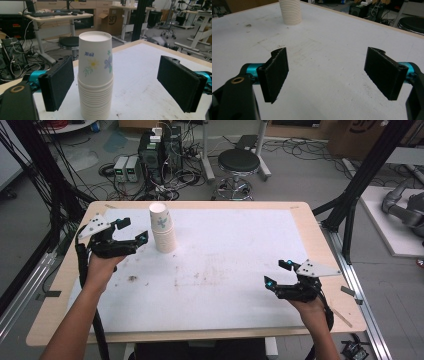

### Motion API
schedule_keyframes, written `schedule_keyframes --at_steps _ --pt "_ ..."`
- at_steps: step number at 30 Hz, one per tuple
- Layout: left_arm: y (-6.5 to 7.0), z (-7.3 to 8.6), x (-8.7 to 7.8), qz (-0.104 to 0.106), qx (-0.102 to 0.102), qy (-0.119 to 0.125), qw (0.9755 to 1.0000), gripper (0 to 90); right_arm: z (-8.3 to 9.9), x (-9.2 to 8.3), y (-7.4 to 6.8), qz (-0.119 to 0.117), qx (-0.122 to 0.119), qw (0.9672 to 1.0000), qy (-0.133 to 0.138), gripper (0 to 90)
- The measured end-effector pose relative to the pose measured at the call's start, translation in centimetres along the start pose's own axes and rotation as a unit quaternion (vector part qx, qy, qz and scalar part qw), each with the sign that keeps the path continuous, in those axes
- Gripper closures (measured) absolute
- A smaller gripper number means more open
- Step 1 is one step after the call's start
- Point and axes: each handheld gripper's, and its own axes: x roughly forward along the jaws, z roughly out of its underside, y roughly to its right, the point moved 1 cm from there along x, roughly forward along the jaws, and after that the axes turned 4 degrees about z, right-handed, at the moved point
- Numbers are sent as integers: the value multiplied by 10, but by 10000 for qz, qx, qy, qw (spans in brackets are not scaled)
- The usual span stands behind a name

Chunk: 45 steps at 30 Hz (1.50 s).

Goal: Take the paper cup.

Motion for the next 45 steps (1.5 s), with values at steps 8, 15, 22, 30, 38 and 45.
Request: schedule_keyframes --at_steps 8,15,22,30,38,45 --pt "-10 -15 25 -27 -65 -165 9998 141 0 0 -1 -10 12 10000 -5 198" --pt "-18 -21 44 -96 -138 -367 9992 141 0 -2 0 -16 40 10000 1 198" --pt "-24 -21 62 -92 -161 -553 9983 140 1 -2 0 -12 36 10000 -23 199" --pt "-29 -14 84 -102 -261 -677 9973 141 1 -1 -1 -27 38 10000 -23 198" --pt "-35 -5 95 -69 -326 -716 9969 181 2 -1 1 -15 70 10000 -47 199" --pt "-36 -4 97 10 -145 -632 9979 309 4 1 2 10 93 9999 -98 198"
